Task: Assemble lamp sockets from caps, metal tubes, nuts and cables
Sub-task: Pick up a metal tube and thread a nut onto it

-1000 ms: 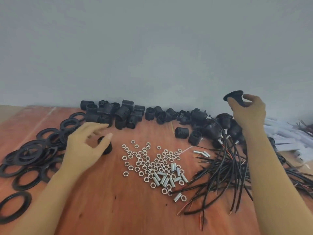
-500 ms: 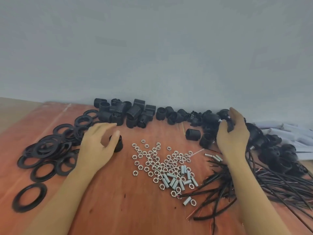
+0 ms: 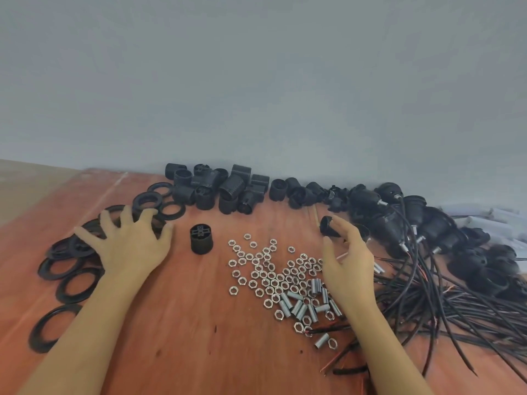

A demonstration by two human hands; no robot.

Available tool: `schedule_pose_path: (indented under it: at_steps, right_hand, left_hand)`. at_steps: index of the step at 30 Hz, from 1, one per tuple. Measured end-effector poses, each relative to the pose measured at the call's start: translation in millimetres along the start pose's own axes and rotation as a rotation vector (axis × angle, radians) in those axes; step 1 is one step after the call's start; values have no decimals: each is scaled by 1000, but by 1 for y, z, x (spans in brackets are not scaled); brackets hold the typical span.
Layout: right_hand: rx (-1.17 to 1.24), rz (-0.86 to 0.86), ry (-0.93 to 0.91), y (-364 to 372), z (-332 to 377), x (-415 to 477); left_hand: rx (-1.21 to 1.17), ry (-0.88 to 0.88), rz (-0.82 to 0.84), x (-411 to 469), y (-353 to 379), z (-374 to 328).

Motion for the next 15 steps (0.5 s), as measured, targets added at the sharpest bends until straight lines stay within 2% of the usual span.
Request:
schedule_pose_path:
  at_steps: [4,8,11,15]
  right_hand:
    - [-7,24,14,2,0,-3]
    - [-2,24,26,0,-4,-3]
    - [-13,25,19,-3,-7,-6]
    - [-98,65,-10,-5,-7,-6]
  left_hand:
    - [-67,124,-106,-3,0,-12]
    - [-301,344,-160,-15,2,-38]
    - [-502,397,-139,-22,3,-51]
    - [-726,420,-228,-23,-3,-47]
Point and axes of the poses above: each hand's wrist, its own x-axis towards the middle knuckle, its own y-axis out of the palm, z = x × y, the point moved 2 cm from there along x, towards the middle knuckle, and after that the axes turned 2 degrees about -y, right-handed, at the moved point
